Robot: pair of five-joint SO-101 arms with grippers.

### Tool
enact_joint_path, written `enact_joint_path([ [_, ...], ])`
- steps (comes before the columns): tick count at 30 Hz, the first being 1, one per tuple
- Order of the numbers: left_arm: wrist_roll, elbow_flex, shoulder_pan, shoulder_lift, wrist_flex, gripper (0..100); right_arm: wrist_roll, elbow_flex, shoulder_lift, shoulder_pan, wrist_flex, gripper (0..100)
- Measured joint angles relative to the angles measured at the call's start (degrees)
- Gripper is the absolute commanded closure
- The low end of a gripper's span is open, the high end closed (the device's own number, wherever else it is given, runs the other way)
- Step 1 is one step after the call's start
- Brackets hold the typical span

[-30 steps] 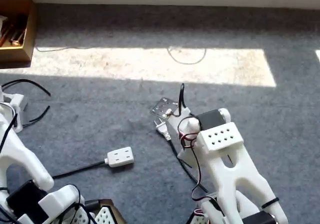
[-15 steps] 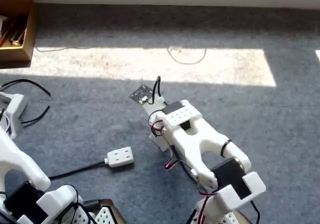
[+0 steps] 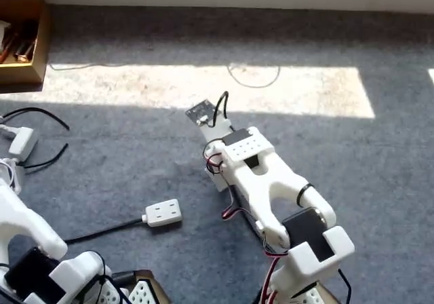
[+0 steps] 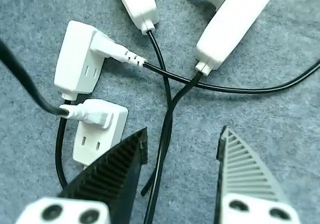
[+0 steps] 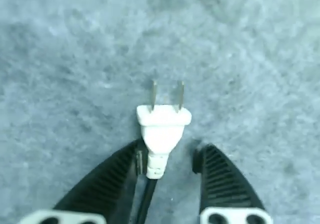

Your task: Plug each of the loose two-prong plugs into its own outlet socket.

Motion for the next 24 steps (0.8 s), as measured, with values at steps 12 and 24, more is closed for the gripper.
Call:
enact_joint_path([
  [12,0.00,0.00,0.00,0.00,0.00,76,-3.78,-2.73,0.53,-0.18,6.59,99.1],
  [24,0.00,0.00,-0.09,0.00,0.00,76,-4.22,-2.90,0.79,-0.26,7.12,90.2],
])
